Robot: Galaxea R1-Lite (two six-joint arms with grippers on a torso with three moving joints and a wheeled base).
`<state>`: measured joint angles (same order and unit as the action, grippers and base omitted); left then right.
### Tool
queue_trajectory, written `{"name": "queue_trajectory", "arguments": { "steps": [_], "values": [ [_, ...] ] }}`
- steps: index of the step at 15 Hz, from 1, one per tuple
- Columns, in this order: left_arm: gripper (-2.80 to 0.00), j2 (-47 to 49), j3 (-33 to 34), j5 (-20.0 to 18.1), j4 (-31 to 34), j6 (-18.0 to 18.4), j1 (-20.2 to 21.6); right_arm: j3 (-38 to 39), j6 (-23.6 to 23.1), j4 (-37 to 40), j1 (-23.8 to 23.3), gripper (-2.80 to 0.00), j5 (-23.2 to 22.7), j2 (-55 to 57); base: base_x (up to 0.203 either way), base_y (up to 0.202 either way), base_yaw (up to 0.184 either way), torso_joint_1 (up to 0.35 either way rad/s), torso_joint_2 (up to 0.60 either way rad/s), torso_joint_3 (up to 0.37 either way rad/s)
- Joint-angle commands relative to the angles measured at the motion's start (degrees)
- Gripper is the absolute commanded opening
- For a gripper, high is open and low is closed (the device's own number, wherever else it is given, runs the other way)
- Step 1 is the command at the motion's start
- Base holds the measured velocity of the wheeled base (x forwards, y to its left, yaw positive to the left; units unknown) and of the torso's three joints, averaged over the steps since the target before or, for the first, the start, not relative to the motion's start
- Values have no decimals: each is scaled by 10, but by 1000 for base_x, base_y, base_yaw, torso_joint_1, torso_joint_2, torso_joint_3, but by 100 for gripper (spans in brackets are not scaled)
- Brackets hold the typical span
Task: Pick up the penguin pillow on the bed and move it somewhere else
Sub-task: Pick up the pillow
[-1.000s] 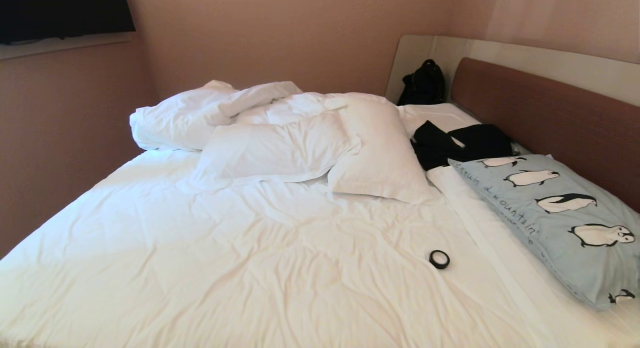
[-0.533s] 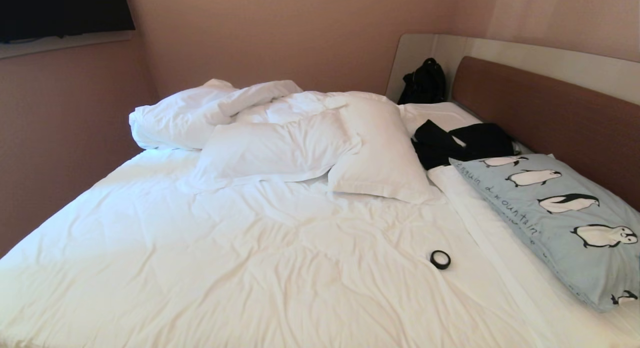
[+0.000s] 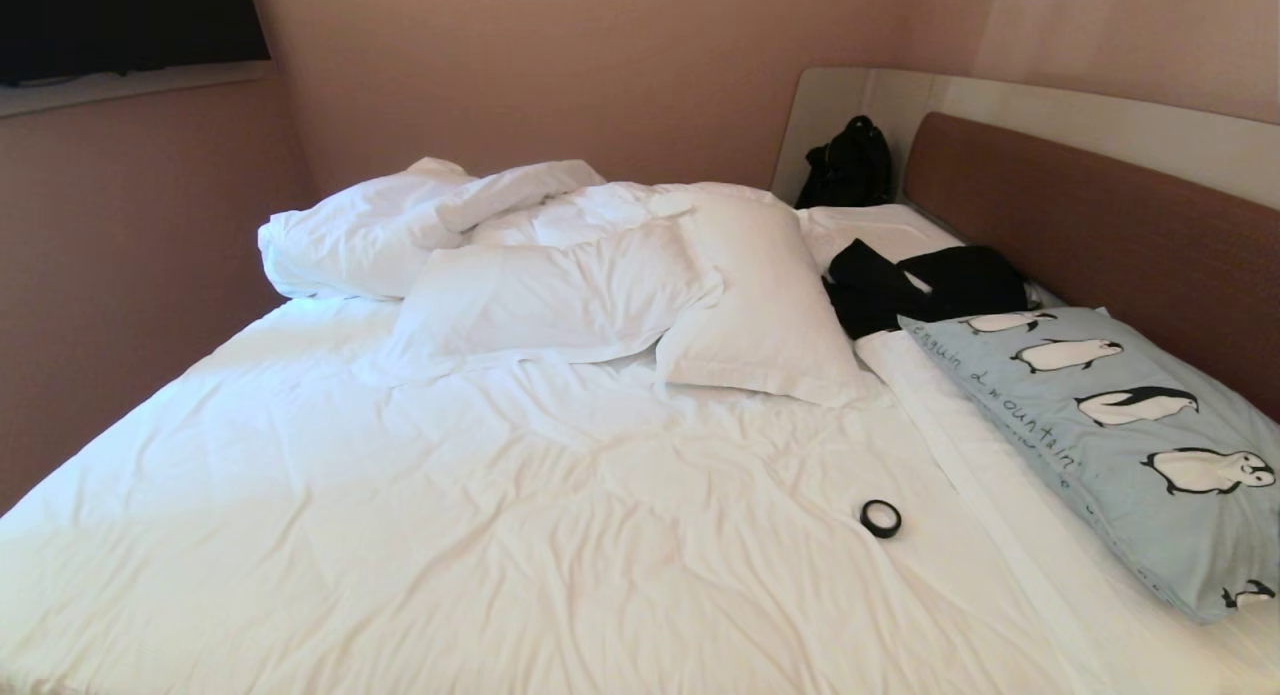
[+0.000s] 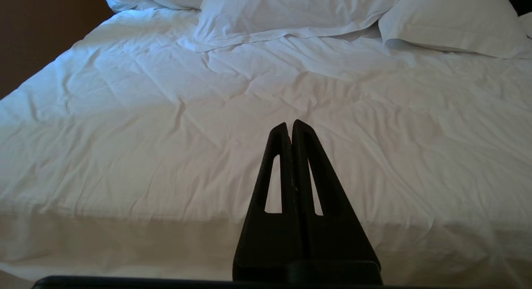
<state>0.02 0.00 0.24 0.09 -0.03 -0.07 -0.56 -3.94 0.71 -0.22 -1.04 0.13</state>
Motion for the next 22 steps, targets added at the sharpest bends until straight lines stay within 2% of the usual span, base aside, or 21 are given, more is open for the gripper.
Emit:
{"name": "queue_trajectory", "arguments": {
  "steps": [1, 5, 9, 14, 17, 19, 22],
  "values": [
    [-280, 0, 1, 0, 0, -1, 0, -15, -1, 8, 0, -280, -2, 0, 0, 0, 0, 0, 0, 0],
    [-280, 0, 1, 0, 0, -1, 0, -99, -1, 93, 0, -280, -12, 19, 0, 0, 0, 0, 0, 0],
    [-280, 0, 1, 0, 0, -1, 0, -138, -1, 98, 0, -280, -13, 130, 0, 0, 0, 0, 0, 0],
    [-280, 0, 1, 0, 0, -1, 0, -194, 11, -11, 0, -280, -7, 370, 0, 0, 0, 0, 0, 0],
    [-280, 0, 1, 0, 0, -1, 0, -246, 40, -86, -2, -280, -5, 517, 0, 0, 0, 0, 0, 0],
    [-280, 0, 1, 0, 0, -1, 0, -306, 66, -113, -15, -280, -5, 605, 0, 0, 0, 0, 0, 0],
    [-280, 0, 1, 0, 0, -1, 0, -399, 79, -133, -47, -280, -6, 717, 0, 0, 0, 0, 0, 0]
  ]
}}
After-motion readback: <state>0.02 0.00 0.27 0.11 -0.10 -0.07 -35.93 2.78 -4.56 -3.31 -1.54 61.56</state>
